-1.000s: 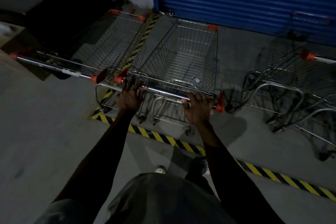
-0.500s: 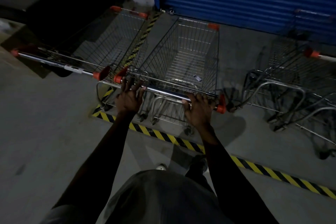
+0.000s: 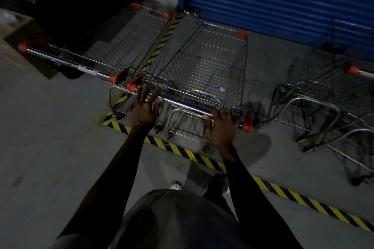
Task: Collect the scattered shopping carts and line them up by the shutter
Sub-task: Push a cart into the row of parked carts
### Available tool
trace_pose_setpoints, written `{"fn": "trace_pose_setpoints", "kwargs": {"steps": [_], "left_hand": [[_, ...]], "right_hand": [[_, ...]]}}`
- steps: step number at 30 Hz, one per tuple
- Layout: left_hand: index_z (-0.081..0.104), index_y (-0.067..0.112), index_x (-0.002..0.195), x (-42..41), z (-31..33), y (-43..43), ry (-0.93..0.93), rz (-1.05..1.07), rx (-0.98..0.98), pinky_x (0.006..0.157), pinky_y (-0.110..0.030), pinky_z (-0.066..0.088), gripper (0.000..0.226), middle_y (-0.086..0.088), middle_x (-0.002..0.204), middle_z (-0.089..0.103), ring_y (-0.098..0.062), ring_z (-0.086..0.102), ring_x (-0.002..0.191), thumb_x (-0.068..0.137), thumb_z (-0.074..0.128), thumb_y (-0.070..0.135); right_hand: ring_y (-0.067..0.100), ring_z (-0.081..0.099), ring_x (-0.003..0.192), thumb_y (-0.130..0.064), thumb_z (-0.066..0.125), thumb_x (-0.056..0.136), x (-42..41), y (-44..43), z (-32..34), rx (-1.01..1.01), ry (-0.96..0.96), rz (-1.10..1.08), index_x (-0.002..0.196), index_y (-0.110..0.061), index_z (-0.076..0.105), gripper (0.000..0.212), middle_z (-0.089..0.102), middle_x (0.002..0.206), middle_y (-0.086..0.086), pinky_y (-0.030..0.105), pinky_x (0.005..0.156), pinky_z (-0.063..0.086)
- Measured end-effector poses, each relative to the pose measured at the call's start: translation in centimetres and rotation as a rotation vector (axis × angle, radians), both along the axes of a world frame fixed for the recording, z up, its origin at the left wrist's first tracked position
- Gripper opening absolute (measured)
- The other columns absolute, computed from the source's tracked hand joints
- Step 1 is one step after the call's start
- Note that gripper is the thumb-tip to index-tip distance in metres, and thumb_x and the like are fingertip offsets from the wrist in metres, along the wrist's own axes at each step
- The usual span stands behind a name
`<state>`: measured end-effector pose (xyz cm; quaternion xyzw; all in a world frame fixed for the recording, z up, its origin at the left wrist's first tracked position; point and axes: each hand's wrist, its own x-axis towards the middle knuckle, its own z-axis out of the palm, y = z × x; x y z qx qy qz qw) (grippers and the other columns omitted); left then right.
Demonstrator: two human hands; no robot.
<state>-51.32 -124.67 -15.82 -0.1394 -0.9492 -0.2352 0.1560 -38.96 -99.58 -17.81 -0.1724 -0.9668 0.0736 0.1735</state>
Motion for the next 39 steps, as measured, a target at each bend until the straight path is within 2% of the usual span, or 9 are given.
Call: {"fn": "trace_pose_setpoints", "kwargs": {"steps": [6,9,17,30,32,34,35,37,39], "left_hand": [[0.065,0.029,0.134,0.1,0.0,-0.2,0.017,-0.002,0.005,0.096,-0.048,0.05,0.035,-0.005,0.154,0.05,-0.028,0.029,0.153,0.104,0.054,0.045],[0.066,0.031,0.132,0.0,0.1,-0.1,-0.015,-0.012,0.036,0.095,-0.046,0.051,0.035,-0.005,0.156,0.048,-0.028,0.027,0.154,0.104,0.053,0.047],[0.06,0.034,0.14,-1.3,0.1,-0.3,-0.109,-0.006,-0.017,0.104,-0.045,0.047,0.05,-0.002,0.162,0.04,-0.024,0.018,0.156,0.103,0.037,0.057],[0.062,0.037,0.137,-1.4,-0.4,-0.8,0.008,0.009,-0.048,0.103,-0.044,0.046,0.037,-0.003,0.156,0.047,-0.023,0.028,0.153,0.105,0.048,0.05],[0.07,0.028,0.127,-1.3,-0.2,-0.7,0.07,-0.027,0.106,0.1,-0.038,0.046,0.033,-0.006,0.144,0.058,-0.024,0.044,0.143,0.105,0.051,0.043],[0.077,0.016,0.105,-1.5,-0.6,-0.9,0.068,0.07,0.447,0.084,-0.034,0.05,0.029,-0.01,0.115,0.071,-0.021,0.062,0.108,0.105,0.054,0.034],[0.076,0.016,0.093,-1.6,-0.6,-1.0,0.008,0.206,0.662,0.077,-0.035,0.05,0.028,-0.011,0.098,0.072,-0.02,0.063,0.09,0.103,0.055,0.032],[0.069,0.024,0.085,-2.5,0.3,-2.1,-0.303,0.457,1.164,0.076,-0.04,0.054,0.026,-0.007,0.081,0.068,-0.023,0.061,0.072,0.101,0.052,0.035],[0.059,0.021,0.087,-3.6,0.9,-3.6,-0.785,0.506,1.65,0.074,-0.033,0.051,0.019,-0.002,0.076,0.061,-0.02,0.056,0.069,0.097,0.046,0.032]], "right_hand": [[0.035,0.058,0.111,-0.055,0.028,0.106,0.1,-0.2,0.0,0.055,0.008,-0.009,0.122,-0.025,0.067,0.052,0.067,0.115,0.007,0.049,0.098,0.031],[0.035,0.06,0.107,-0.052,0.033,0.104,0.0,-0.3,0.2,0.093,0.037,-0.016,0.118,-0.023,0.069,0.048,0.067,0.112,0.008,0.047,0.095,0.031],[0.035,0.062,0.1,-0.05,0.038,0.102,-0.7,-0.4,0.5,0.139,0.059,-0.028,0.111,-0.021,0.07,0.045,0.068,0.104,0.008,0.044,0.092,0.029],[0.037,0.062,0.108,-0.051,0.042,0.102,-0.7,-0.5,0.2,0.106,0.041,-0.008,0.12,-0.022,0.07,0.044,0.07,0.118,0.009,0.047,0.096,0.029],[0.037,0.062,0.108,-0.051,0.043,0.102,-0.6,-0.5,0.2,0.103,0.05,-0.007,0.12,-0.022,0.07,0.044,0.07,0.117,0.01,0.048,0.095,0.03],[0.037,0.063,0.106,-0.05,0.043,0.102,-0.6,-0.6,0.3,0.106,0.071,-0.006,0.118,-0.021,0.071,0.043,0.071,0.115,0.01,0.047,0.095,0.03],[0.037,0.064,0.105,-0.049,0.044,0.102,-0.6,-0.6,0.5,0.112,0.086,-0.006,0.117,-0.02,0.072,0.043,0.071,0.113,0.01,0.047,0.095,0.03],[0.037,0.064,0.104,-0.047,0.051,0.1,-0.7,-0.6,0.6,0.109,0.118,-0.007,0.115,-0.02,0.072,0.038,0.072,0.109,0.01,0.047,0.094,0.03],[0.035,0.063,0.104,-0.046,0.056,0.097,-0.6,-0.5,0.5,0.073,0.14,-0.001,0.114,-0.021,0.073,0.034,0.072,0.108,0.008,0.047,0.095,0.032]]}}
